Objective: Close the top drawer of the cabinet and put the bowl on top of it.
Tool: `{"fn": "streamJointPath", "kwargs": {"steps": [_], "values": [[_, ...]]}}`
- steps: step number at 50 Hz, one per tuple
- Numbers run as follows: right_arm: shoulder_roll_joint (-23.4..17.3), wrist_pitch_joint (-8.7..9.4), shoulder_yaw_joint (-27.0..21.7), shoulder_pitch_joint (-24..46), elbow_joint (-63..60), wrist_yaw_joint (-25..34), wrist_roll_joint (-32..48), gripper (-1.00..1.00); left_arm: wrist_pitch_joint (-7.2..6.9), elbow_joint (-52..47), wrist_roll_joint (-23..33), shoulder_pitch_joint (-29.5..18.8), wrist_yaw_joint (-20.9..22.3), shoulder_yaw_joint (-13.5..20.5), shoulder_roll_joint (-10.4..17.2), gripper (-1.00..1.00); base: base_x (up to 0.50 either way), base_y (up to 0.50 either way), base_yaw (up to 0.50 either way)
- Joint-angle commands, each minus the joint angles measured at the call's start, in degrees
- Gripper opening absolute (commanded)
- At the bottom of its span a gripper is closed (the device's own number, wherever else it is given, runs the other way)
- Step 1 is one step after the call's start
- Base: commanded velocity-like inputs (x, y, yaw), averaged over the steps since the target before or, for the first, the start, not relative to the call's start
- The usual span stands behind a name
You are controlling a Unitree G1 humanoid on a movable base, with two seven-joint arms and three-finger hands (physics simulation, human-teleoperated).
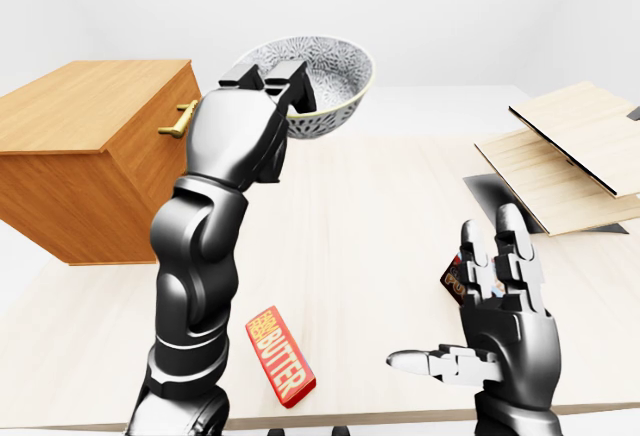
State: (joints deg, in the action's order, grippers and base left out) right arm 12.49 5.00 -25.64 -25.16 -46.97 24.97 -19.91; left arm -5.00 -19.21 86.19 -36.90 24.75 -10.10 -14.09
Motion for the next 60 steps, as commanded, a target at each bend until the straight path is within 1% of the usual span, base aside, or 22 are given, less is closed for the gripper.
{"fn": "streamJointPath", "kwargs": {"steps": [1,4,7,9,11,13,19,24,26,28,29,32,33,35,38,40,45,50,51,57,58,60], "values": [[-0.1,-0.13,1.2,-0.3,0.3,-0.1,0.8,1.0,0.0,-0.9,-2.9,-9.8,3.3,5.3,6.0,-1.0,0.0,0.0,0.0],[-0.1,-0.47,1.3,-0.6,0.3,0.0,0.8,1.0,0.0,-1.2,-3.3,-10.9,3.7,6.1,7.8,-1.0,0.0,0.0,0.0],[-0.2,-0.36,1.1,-0.6,0.3,0.0,0.4,1.0,0.0,-0.9,-4.2,-11.6,3.9,6.8,9.4,-1.0,0.0,0.0,0.0],[-0.1,-0.49,1.1,-0.7,0.3,0.1,0.5,1.0,0.0,-0.3,-5.3,-12.3,3.3,7.5,10.4,-1.0,0.0,0.0,0.0],[0.1,-0.85,1.6,-0.9,0.4,0.2,1.0,1.0,0.0,1.4,-7.6,-13.7,2.2,9.0,12.4,-1.0,0.0,0.0,0.0],[0.2,-1.12,1.7,-1.1,0.4,0.3,1.1,1.0,0.0,2.4,-9.2,-14.3,1.5,9.4,13.9,-1.0,0.0,0.0,0.0],[-0.1,-1.08,2.0,-0.7,0.8,-0.2,1.3,1.0,0.0,5.5,-16.0,-15.5,-2.4,12.3,19.6,-1.0,0.0,0.0,0.0],[-0.2,-1.89,2.9,-1.0,1.3,-0.4,2.0,1.0,0.0,6.8,-19.6,-16.8,-3.6,13.4,24.0,-1.0,0.0,0.0,0.0],[-0.3,-1.88,2.9,-1.0,1.2,-0.5,1.8,1.0,0.0,6.8,-20.0,-16.6,-3.6,13.4,24.6,-1.0,0.0,0.0,0.0],[-0.6,-1.83,3.1,-0.7,1.5,-0.7,1.9,1.0,0.0,6.6,-20.5,-16.4,-3.7,13.8,26.0,-1.0,0.0,0.0,0.0],[-0.5,-2.11,3.4,-0.8,1.6,-0.8,2.3,1.0,0.0,6.8,-21.1,-16.3,-3.8,14.2,26.6,-1.0,0.0,0.0,0.0],[-0.5,-2.36,3.8,-1.2,1.5,-0.8,2.3,1.0,0.0,8.1,-22.9,-16.5,-5.3,14.9,27.6,-1.0,0.0,0.0,0.0],[-0.6,-2.38,3.6,-1.3,1.4,-0.8,2.0,1.0,0.0,9.2,-24.0,-16.7,-6.4,15.6,28.4,-1.0,0.0,0.0,0.0],[-0.7,-2.25,3.5,-1.1,1.5,-1.0,2.0,1.0,0.0,9.7,-24.9,-16.8,-7.0,15.6,29.0,-1.0,0.0,0.0,0.0],[-0.8,-2.26,3.6,-1.0,1.6,-1.1,2.0,1.0,0.0,11.9,-25.9,-17.2,-8.5,15.7,30.8,-1.0,0.0,0.0,0.0],[-0.8,-2.34,3.7,-1.2,1.5,-1.1,2.0,1.0,0.0,12.0,-26.3,-17.1,-8.5,15.8,31.4,-1.0,0.0,0.0,0.0],[-0.6,-2.68,3.8,-1.5,1.5,-0.9,2.0,1.0,0.0,12.8,-28.2,-17.4,-8.7,17.6,34.4,-1.0,0.0,0.0,0.0],[-0.6,-2.73,3.9,-1.6,1.5,-0.8,2.2,1.0,0.0,14.6,-30.5,-17.4,-10.3,18.6,36.7,-1.0,0.0,0.0,0.0],[-0.6,-2.77,4.0,-1.7,1.5,-0.8,2.2,1.0,0.0,14.9,-31.1,-17.5,-10.5,19.2,37.5,-1.0,0.0,0.0,0.0],[-0.6,-3.09,4.4,-1.8,1.7,-1.0,2.5,1.0,0.0,16.3,-32.7,-17.2,-11.7,19.9,40.0,-1.0,0.0,0.0,0.0],[-0.6,-3.1,4.4,-1.8,1.7,-1.0,2.5,1.0,0.0,16.3,-32.8,-17.2,-11.7,19.8,40.1,-1.0,0.0,0.0,0.0],[-0.6,-3.1,4.3,-1.9,1.6,-0.9,2.3,1.0,0.0,17.5,-34.0,-17.2,-12.6,20.7,41.0,-1.0,0.0,0.0,0.0]]}}
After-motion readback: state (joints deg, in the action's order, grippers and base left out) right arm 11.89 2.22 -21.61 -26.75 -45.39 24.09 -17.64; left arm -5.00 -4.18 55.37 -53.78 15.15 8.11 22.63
